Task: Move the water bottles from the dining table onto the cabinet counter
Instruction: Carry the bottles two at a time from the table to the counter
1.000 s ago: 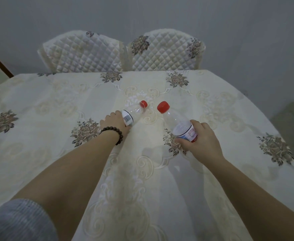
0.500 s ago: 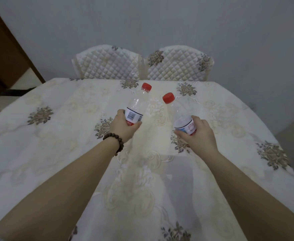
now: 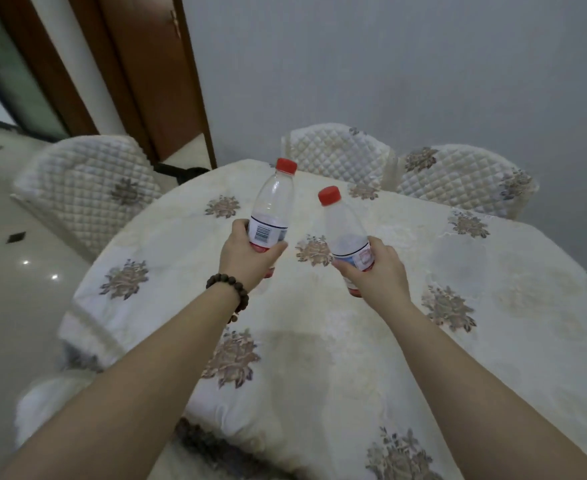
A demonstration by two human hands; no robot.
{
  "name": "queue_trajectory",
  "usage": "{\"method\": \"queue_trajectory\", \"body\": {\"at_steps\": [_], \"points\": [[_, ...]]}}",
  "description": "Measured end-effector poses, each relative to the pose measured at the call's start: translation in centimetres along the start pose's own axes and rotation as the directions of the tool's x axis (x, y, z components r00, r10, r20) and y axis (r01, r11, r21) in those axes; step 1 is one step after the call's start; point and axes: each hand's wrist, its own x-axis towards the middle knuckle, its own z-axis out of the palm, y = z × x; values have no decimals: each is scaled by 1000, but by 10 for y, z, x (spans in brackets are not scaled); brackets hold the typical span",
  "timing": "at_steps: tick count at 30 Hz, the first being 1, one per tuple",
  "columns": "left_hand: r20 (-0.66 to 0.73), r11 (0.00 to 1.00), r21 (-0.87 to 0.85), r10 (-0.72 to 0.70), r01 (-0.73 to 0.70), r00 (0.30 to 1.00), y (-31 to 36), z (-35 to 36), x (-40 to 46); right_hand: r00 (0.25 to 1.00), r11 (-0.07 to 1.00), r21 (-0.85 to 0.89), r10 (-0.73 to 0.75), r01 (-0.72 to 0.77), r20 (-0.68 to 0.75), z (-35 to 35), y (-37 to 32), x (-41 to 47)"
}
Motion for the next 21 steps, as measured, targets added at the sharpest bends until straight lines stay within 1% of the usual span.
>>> {"method": "queue_trajectory", "body": {"at_steps": [5,9,13,16,21], "points": [[-165,998,26,-53,58,985,-31,-98,-28,985,992,61,-115,107,131,65,-69,-24],[-317,994,-13,-109,110,942,-57,-187,-60,945,977,103,-210,189,251,122,-133,-56],[-453,988,-76,-155,135,878,-80,-280,-103,896,948,141,-317,287,310,179,-202,-102],[-545,978,-124,-209,169,812,-102,-348,-145,842,919,206,-392,338,370,221,-256,-149],[-669,959,-70,-250,275,700,-142,-454,-228,746,859,349,-503,375,435,284,-341,-239]]}}
